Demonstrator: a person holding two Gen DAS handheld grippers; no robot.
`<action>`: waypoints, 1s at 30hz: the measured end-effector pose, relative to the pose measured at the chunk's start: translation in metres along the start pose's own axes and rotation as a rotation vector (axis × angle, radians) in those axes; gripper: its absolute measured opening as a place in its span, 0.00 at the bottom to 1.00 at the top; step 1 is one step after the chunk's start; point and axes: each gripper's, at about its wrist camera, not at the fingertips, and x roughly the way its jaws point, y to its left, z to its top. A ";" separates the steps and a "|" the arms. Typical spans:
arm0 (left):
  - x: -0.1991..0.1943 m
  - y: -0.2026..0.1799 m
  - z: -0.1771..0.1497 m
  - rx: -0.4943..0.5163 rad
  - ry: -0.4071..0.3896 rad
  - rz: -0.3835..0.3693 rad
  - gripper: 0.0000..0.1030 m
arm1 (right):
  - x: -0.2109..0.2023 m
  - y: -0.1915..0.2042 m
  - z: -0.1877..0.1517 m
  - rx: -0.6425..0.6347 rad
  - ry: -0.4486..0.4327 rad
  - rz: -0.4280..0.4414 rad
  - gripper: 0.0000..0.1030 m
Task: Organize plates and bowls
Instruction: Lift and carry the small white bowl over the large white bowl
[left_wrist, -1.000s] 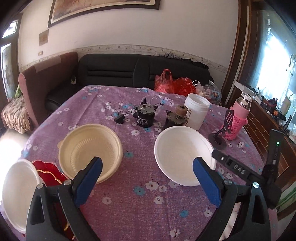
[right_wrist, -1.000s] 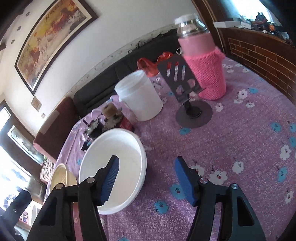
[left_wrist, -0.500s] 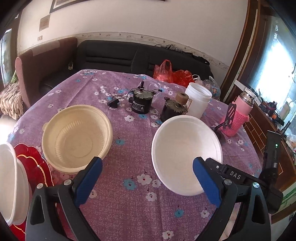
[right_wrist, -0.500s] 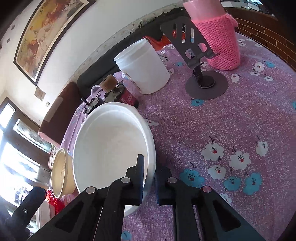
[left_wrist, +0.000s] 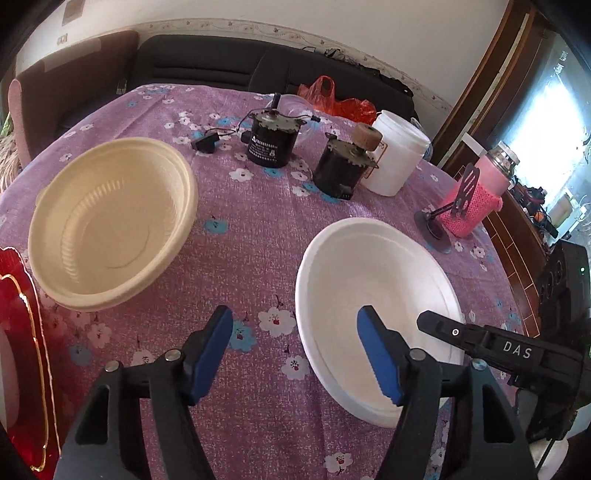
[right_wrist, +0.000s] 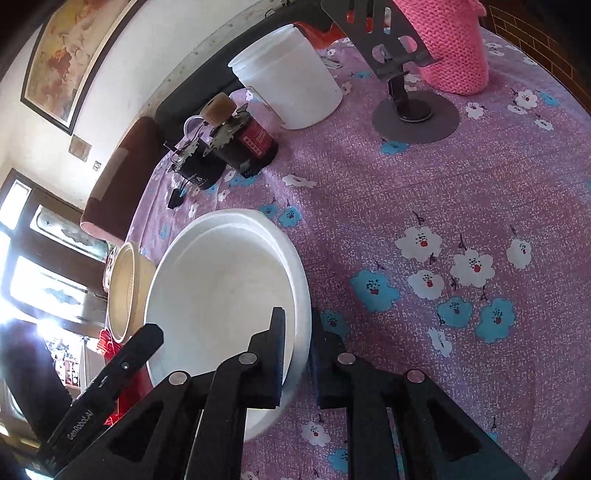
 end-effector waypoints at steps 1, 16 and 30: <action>0.003 0.001 -0.002 0.000 0.006 -0.007 0.66 | 0.000 0.002 0.000 -0.005 -0.008 -0.003 0.12; 0.007 -0.012 -0.006 0.079 -0.035 0.002 0.32 | -0.003 0.037 -0.009 -0.155 -0.093 -0.093 0.12; -0.114 0.020 -0.014 0.065 -0.242 0.117 0.33 | -0.051 0.121 -0.044 -0.271 -0.223 0.075 0.13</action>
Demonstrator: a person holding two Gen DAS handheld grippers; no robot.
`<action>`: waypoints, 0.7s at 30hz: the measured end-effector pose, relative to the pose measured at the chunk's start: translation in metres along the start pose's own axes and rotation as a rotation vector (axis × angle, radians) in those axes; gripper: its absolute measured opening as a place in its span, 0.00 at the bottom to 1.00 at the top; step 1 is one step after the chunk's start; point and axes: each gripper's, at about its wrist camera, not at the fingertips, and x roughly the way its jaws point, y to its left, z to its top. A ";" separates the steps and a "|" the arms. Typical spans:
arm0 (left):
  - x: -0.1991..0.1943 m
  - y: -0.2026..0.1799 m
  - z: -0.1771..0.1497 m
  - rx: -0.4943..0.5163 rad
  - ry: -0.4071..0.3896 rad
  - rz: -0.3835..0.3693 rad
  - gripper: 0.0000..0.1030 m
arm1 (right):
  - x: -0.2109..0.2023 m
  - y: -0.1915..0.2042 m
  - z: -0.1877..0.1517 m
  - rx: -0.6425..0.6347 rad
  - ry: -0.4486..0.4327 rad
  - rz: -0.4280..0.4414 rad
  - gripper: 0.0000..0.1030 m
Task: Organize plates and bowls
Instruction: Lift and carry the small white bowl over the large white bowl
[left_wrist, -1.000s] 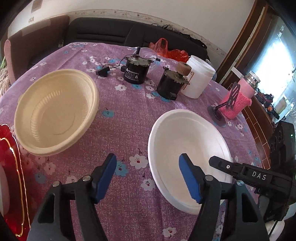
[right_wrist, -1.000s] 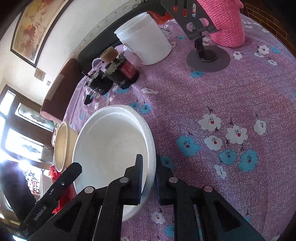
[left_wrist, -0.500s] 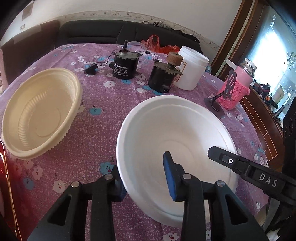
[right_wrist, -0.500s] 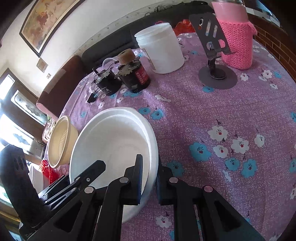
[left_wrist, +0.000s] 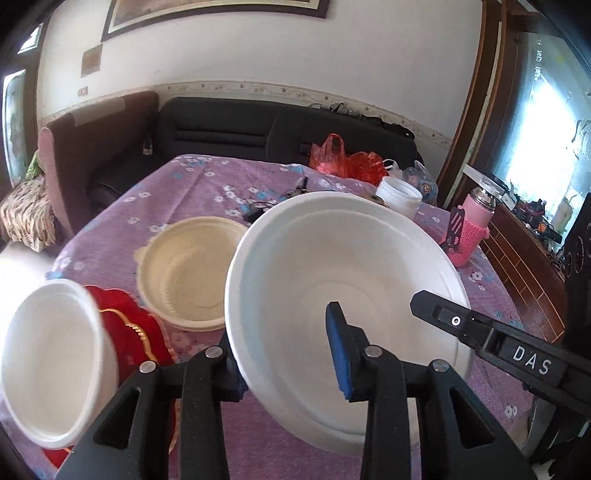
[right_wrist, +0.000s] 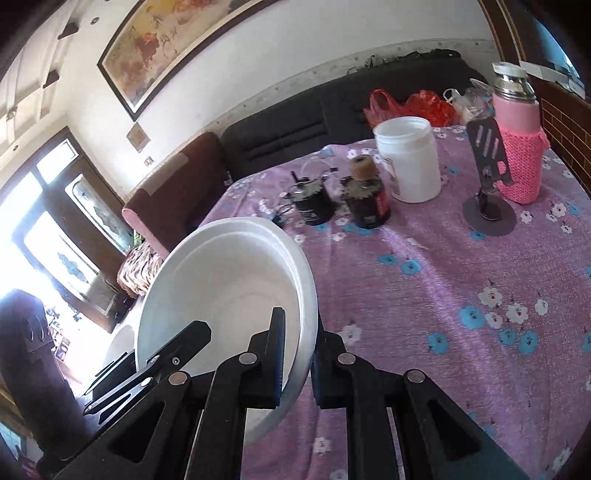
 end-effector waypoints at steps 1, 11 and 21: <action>-0.011 0.010 -0.001 -0.014 -0.009 0.018 0.35 | 0.000 0.012 -0.002 -0.012 0.002 0.014 0.13; -0.078 0.134 -0.014 -0.196 -0.046 0.243 0.39 | 0.041 0.154 -0.041 -0.185 0.114 0.149 0.14; -0.065 0.195 -0.023 -0.253 0.029 0.325 0.46 | 0.097 0.216 -0.073 -0.291 0.169 0.064 0.14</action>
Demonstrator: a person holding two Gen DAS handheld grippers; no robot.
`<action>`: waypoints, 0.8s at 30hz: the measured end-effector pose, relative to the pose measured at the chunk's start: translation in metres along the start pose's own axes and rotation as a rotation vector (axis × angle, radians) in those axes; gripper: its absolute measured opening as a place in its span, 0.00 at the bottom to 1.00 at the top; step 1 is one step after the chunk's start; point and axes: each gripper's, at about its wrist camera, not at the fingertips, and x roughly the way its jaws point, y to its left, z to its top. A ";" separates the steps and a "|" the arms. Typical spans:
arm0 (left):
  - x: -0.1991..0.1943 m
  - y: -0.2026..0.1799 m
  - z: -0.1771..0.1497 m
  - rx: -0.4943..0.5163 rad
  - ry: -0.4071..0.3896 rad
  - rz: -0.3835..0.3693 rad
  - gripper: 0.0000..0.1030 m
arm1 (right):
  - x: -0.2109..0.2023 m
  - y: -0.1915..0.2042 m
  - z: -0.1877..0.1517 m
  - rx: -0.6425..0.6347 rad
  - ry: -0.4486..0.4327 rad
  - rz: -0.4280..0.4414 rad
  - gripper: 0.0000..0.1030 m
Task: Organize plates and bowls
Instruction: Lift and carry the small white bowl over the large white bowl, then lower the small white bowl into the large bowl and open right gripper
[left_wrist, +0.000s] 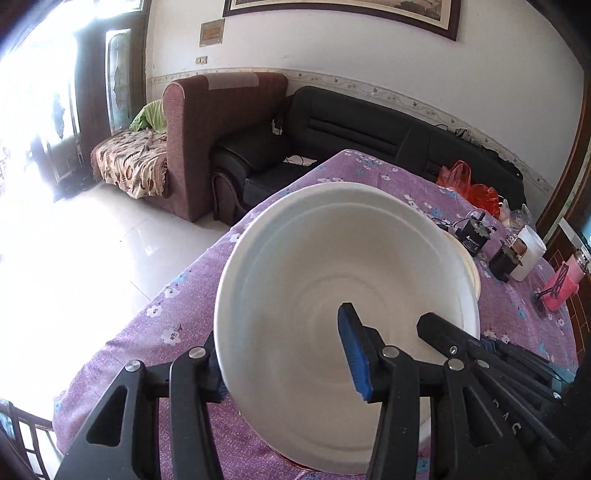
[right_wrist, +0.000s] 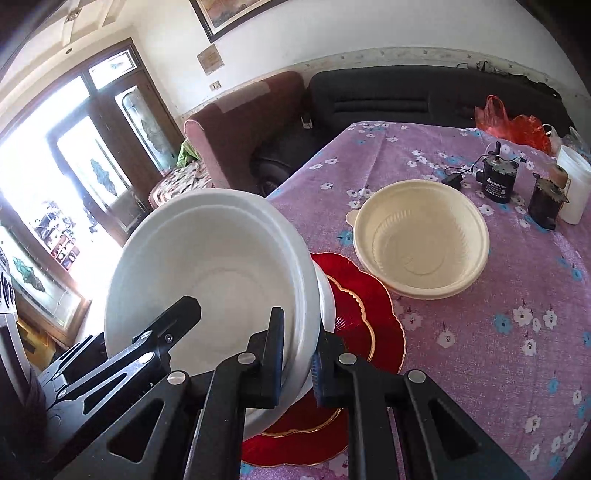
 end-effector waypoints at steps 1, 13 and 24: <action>0.003 0.003 0.000 -0.009 0.009 -0.003 0.46 | 0.003 0.002 0.000 -0.008 0.004 -0.016 0.14; -0.015 0.054 0.008 -0.148 -0.010 -0.020 0.53 | 0.022 0.013 0.007 -0.060 0.005 -0.100 0.13; -0.052 0.067 0.010 -0.172 -0.092 -0.048 0.61 | -0.008 0.011 0.017 -0.002 -0.141 -0.081 0.70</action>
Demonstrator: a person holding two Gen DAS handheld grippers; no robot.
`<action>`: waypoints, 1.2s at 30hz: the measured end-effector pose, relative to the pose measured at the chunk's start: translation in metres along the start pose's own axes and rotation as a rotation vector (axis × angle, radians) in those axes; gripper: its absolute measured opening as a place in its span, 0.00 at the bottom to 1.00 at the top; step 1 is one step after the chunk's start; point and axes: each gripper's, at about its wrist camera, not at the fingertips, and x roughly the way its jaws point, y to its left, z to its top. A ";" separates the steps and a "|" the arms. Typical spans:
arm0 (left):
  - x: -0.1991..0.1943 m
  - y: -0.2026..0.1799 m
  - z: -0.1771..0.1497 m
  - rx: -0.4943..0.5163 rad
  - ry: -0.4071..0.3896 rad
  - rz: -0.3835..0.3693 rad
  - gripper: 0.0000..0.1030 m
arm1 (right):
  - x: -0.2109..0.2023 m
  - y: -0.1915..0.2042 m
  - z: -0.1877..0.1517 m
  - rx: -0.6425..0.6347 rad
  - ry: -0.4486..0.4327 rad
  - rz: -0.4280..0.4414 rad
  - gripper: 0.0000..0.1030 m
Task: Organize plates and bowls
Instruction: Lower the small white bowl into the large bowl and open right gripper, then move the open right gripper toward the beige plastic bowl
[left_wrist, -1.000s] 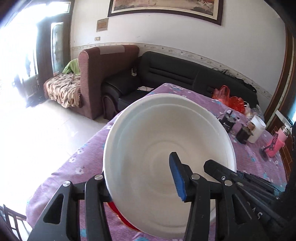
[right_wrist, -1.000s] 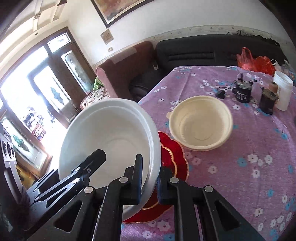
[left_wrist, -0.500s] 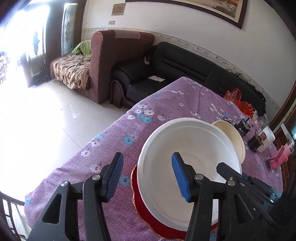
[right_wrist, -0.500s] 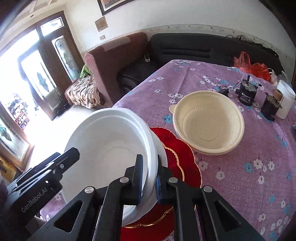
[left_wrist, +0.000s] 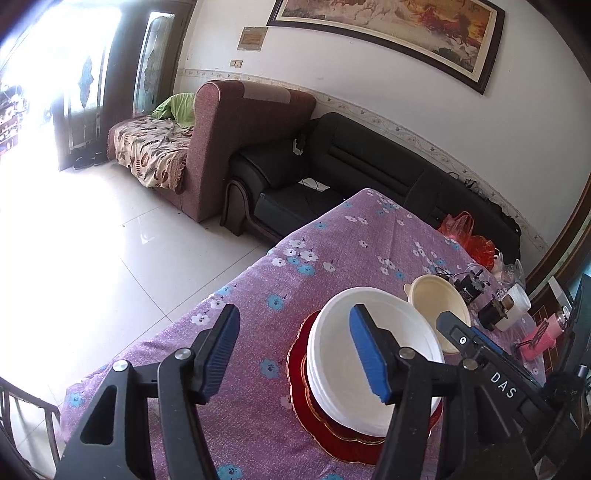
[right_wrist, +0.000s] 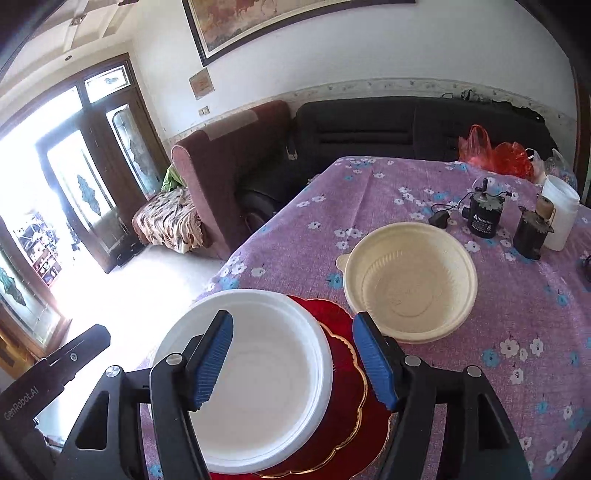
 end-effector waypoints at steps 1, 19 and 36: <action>-0.002 0.000 0.000 -0.003 -0.004 -0.004 0.62 | -0.005 -0.001 0.001 0.004 -0.013 -0.007 0.70; -0.067 -0.052 -0.030 0.183 -0.218 0.106 0.90 | -0.075 -0.034 -0.045 0.075 -0.051 -0.050 0.71; -0.095 -0.115 -0.065 0.338 -0.221 0.048 0.92 | -0.139 -0.065 -0.068 0.122 -0.140 -0.070 0.75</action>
